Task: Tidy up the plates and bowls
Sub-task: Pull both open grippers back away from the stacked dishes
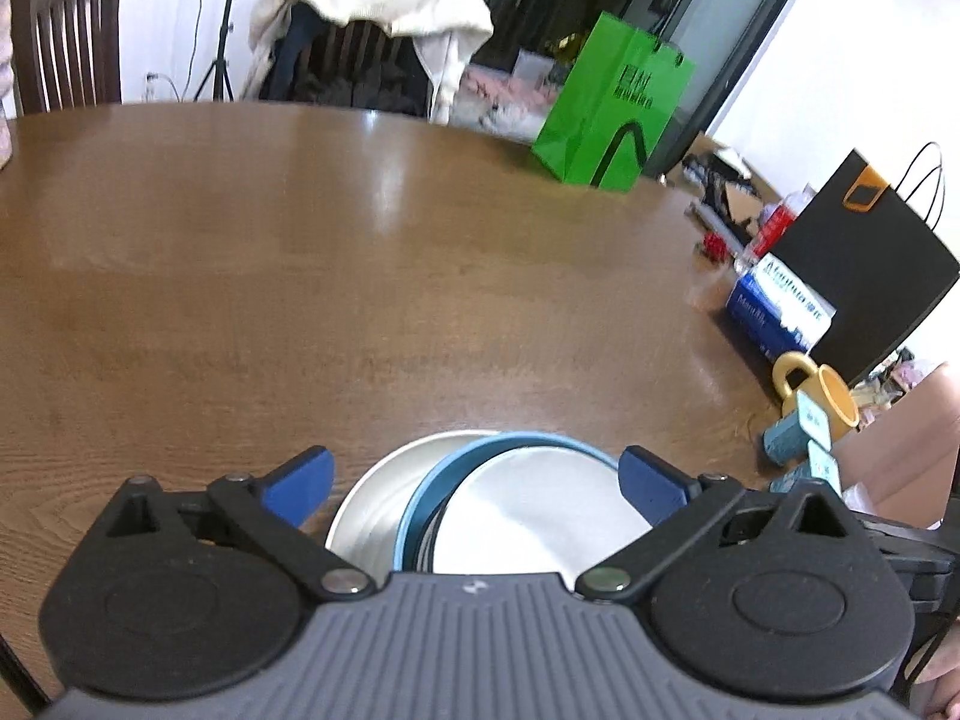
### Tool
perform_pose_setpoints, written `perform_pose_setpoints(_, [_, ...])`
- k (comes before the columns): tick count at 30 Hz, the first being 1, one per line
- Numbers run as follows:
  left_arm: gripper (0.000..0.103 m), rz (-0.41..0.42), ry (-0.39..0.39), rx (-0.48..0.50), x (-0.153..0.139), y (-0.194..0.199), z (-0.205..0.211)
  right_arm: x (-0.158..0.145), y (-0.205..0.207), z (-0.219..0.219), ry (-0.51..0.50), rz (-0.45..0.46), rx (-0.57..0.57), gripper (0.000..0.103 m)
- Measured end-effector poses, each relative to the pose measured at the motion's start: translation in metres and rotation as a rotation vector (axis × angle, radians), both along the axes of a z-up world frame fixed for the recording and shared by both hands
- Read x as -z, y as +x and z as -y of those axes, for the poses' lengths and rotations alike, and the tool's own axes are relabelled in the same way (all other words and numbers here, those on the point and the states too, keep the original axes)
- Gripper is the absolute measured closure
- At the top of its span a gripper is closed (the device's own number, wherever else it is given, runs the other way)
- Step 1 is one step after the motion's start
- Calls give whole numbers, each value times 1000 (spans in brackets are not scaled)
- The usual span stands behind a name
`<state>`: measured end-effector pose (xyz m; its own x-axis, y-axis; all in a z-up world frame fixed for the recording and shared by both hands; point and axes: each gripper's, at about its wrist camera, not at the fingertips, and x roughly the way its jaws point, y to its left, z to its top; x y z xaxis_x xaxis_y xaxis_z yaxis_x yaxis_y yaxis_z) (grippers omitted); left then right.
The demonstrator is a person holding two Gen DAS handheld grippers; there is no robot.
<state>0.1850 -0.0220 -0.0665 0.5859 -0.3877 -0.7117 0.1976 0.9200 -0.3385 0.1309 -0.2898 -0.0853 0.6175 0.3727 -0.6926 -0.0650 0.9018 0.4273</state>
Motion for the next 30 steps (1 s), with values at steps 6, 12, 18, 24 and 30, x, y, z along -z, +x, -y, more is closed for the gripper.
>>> perform_pose_setpoints(6, [0, 92, 28, -77, -14, -17, -2, -13, -10, 0, -84, 92, -17, 0])
perform_pose_setpoints(12, [0, 204, 91, -127, -31, -39, -5, -23, -18, 2, -89, 144, -31, 0])
perform_pose_setpoints(18, [0, 289, 121, -140, -39, -64, -8, -37, -36, -4, -87, 236, -39, 0])
perform_pose_setpoints(24, [0, 333, 147, -171, -43, -98, -24, -49, -63, -21, -128, 316, -26, 0])
perform_pose_setpoints(30, [0, 356, 157, -203, -45, -142, -45, -59, -104, -40, -178, 396, -18, 0])
